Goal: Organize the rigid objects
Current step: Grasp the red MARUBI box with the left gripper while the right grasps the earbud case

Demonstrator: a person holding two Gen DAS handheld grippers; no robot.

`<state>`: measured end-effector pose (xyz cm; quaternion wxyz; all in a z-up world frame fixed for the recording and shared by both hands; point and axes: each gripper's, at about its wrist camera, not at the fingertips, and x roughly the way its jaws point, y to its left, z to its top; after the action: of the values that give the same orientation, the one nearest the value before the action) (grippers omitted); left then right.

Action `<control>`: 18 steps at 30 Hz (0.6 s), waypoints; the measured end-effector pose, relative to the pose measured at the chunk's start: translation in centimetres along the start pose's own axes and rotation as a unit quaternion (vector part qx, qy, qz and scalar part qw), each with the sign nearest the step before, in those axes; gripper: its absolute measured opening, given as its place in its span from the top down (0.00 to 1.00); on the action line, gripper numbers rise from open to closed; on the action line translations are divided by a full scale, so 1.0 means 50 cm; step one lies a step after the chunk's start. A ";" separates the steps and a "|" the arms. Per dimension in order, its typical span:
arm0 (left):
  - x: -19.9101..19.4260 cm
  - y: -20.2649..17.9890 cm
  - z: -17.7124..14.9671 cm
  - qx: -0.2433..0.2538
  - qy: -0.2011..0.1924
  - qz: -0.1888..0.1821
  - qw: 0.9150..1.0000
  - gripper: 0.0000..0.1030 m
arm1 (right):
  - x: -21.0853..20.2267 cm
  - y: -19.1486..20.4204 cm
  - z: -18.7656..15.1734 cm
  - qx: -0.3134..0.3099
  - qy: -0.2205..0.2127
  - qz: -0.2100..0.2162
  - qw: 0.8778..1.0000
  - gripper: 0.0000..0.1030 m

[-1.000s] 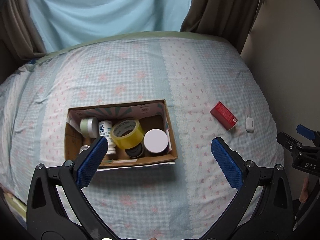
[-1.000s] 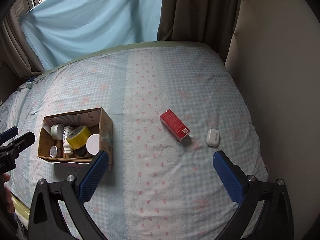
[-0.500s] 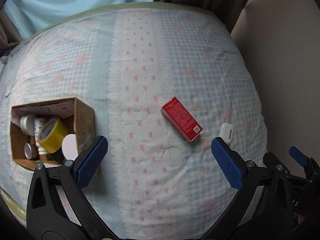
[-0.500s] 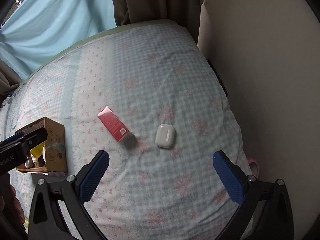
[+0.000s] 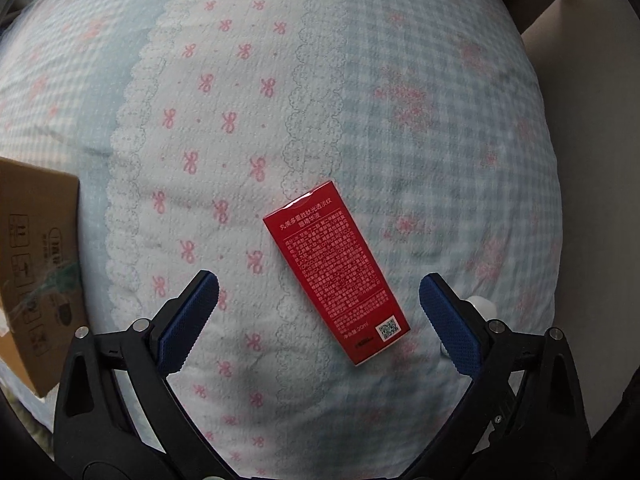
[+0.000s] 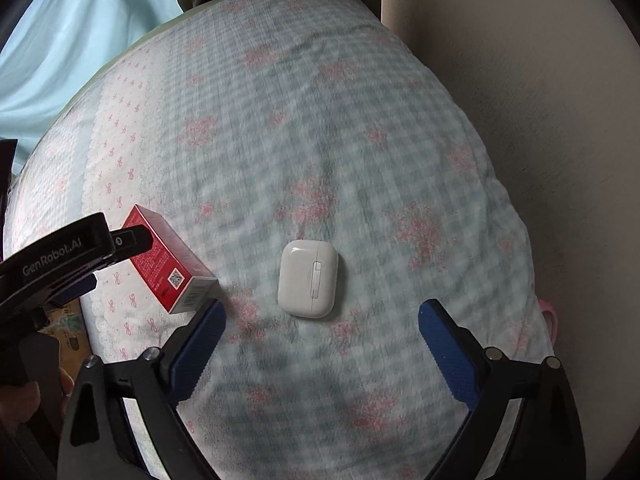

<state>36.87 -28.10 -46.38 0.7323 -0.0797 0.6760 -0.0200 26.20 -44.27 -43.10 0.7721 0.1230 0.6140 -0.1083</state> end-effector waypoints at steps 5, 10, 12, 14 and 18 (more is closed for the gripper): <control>0.048 0.006 0.016 -0.030 0.018 0.014 0.999 0.11 | 0.070 0.007 0.016 0.004 0.028 -0.001 1.000 0.17; 0.083 0.003 0.024 -0.030 0.031 0.017 0.999 0.26 | 0.129 0.009 0.027 0.013 0.065 -0.006 0.998 0.33; 0.087 -0.003 0.028 -0.028 0.031 0.012 0.999 0.36 | 0.142 0.011 0.028 0.015 0.072 -0.015 0.997 0.37; 0.088 -0.017 0.030 -0.018 0.023 0.005 1.000 0.45 | 0.147 0.019 0.030 0.013 0.073 -0.025 0.997 0.39; 0.084 -0.038 0.033 0.006 0.014 -0.008 1.000 0.51 | 0.148 0.040 0.034 0.004 0.072 -0.039 0.997 0.58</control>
<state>39.03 -30.40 -50.11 0.7228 -0.0801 0.6857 -0.0308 30.06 -43.04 -49.84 0.7205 0.1101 0.6720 -0.1313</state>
